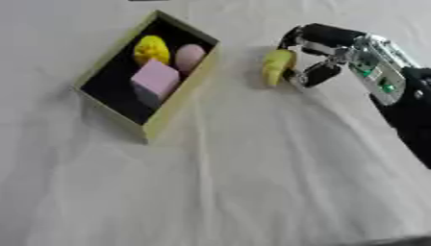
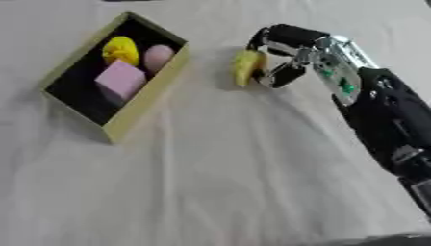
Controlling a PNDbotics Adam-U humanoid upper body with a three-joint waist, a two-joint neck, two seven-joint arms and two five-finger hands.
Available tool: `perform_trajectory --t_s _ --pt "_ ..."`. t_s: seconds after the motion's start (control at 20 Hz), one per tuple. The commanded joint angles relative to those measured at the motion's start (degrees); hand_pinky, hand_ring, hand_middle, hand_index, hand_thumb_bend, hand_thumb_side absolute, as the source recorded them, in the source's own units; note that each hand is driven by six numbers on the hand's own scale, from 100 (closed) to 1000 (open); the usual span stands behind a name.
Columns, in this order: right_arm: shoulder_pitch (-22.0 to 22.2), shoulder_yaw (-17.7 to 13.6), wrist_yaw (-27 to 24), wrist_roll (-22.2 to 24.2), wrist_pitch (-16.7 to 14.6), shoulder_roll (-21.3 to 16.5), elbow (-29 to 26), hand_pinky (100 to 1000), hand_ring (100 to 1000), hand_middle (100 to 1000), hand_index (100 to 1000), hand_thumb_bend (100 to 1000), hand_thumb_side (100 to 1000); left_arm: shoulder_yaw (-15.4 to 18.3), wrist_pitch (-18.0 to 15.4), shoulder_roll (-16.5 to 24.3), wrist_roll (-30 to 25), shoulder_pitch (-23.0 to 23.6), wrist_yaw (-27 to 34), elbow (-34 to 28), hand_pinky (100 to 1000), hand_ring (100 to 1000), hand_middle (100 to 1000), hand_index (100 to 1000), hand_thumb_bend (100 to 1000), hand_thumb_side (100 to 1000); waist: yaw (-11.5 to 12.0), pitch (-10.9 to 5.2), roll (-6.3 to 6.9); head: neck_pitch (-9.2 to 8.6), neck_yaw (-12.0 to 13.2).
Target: Pick up objects on the table and place them in the box.
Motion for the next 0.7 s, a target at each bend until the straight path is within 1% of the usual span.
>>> perform_trajectory --t_s 0.05,0.4,0.55,0.7 --pt "-0.7 -0.1 -2.7 1.5 1.1 -2.6 -3.1 817 817 527 663 100 100 0.0 0.0 1.0 -0.2 -0.3 0.1 -0.9 736 766 728 884 153 572 -0.1 -1.47 -0.06 -0.03 0.3" --pt "-1.9 -0.5 -8.9 3.9 4.8 -3.8 -8.5 812 809 500 645 100 100 0.0 0.1 1.1 -0.3 -0.2 0.1 -0.9 736 767 728 884 155 569 -0.4 -1.84 -0.16 0.03 0.3" --pt "-3.6 -0.4 -11.0 4.4 6.5 -3.4 -10.6 808 803 495 643 100 100 0.0 0.1 1.1 -0.3 -0.1 0.1 -0.9 736 768 729 884 154 570 -0.5 -1.94 -0.22 0.11 0.2" --pt "-5.9 0.2 -11.9 5.0 7.7 -2.0 -11.6 803 798 493 642 100 100 -0.1 0.1 1.0 -0.3 -0.2 0.1 -0.9 736 768 729 884 156 568 -0.5 -2.02 -0.28 0.15 0.0"
